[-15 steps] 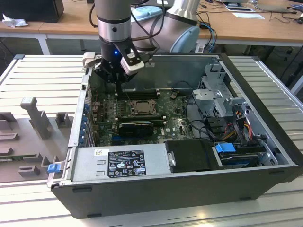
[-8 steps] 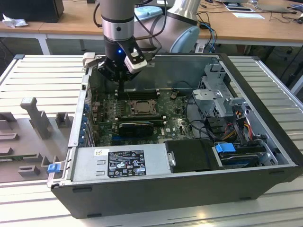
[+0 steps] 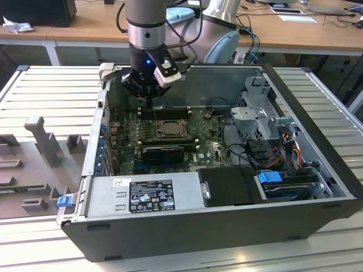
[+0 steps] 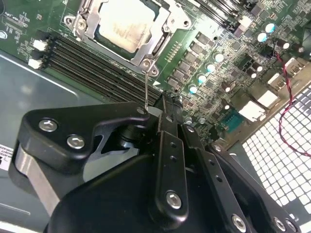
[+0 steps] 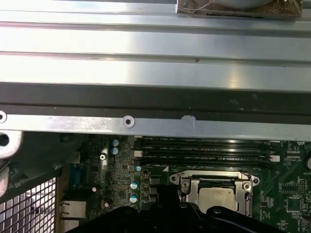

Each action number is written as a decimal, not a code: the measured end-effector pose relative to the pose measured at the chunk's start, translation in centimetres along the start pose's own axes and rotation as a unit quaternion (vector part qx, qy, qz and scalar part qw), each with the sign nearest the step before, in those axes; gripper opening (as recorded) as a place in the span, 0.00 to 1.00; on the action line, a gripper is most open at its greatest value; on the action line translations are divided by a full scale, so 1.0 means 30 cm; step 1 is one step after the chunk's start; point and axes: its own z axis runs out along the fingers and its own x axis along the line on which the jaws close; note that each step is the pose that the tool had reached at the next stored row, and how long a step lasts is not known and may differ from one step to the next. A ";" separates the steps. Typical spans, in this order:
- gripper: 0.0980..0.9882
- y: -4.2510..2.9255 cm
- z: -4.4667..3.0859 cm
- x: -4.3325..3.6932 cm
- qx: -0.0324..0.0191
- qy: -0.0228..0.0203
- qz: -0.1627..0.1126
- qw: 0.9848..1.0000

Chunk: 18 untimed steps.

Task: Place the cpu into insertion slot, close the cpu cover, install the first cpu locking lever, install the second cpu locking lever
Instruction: 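Install the first cpu locking lever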

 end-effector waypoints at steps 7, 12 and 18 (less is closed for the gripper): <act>0.01 -0.003 0.012 -0.065 0.000 0.000 0.000 1.000; 0.01 -0.006 0.024 -0.132 0.000 0.000 0.000 1.000; 0.01 -0.005 0.053 -0.161 -0.018 -0.001 0.000 1.000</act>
